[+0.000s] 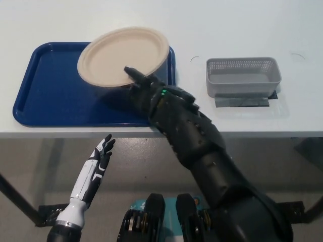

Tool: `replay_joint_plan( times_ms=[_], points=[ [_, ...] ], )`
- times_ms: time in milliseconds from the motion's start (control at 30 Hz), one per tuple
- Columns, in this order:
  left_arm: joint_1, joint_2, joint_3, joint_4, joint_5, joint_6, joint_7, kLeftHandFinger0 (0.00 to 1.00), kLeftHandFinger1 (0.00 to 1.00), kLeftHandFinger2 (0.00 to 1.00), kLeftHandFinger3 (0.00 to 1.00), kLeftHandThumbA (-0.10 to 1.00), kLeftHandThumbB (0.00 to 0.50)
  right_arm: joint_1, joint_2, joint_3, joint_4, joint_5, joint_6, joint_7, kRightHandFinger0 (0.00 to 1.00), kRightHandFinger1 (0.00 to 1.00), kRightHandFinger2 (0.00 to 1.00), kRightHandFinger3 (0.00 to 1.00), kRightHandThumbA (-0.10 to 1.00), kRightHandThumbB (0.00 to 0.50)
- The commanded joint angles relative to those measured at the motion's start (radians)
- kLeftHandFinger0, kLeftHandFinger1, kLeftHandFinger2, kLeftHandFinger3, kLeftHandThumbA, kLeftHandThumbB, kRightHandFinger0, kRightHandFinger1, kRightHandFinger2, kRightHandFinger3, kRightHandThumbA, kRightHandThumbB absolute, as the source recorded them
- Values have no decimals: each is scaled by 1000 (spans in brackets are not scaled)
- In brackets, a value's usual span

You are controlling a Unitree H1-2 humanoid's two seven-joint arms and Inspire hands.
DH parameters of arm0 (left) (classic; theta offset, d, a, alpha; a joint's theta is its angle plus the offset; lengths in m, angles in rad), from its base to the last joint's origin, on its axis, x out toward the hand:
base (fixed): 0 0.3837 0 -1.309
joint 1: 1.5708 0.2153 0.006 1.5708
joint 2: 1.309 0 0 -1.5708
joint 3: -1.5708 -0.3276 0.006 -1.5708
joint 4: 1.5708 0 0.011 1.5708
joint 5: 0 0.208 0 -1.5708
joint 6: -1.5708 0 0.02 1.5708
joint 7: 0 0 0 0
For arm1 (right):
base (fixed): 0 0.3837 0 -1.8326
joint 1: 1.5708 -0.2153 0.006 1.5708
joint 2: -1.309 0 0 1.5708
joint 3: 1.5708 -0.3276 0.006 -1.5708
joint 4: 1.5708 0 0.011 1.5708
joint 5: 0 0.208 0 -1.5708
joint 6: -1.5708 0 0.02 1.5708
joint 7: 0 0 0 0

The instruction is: Use the right hand to pick up a plate from a leveled surface and place it into a tray on the left side

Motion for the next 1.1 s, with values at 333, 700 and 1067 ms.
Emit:
replay_joint_plan(
  times_ms=[333,700,1067],
  points=[
    [-24,11,-12,-47,-1,-3,-17,1000,1000,1000,1000,1000,139,-258,60,-72,391,-181,-192,164,0,278,826,744,-100,160],
    [-31,10,-17,-55,-22,10,-45,1000,1000,1000,1000,1000,152,-258,-4,-31,375,-238,-45,529,1000,1000,1000,1000,878,500],
    [-48,15,-22,-43,-7,2,-49,1000,1000,1000,1000,1000,152,-145,-82,13,78,-217,98,597,1000,1000,1000,1000,901,500]
  ],
)
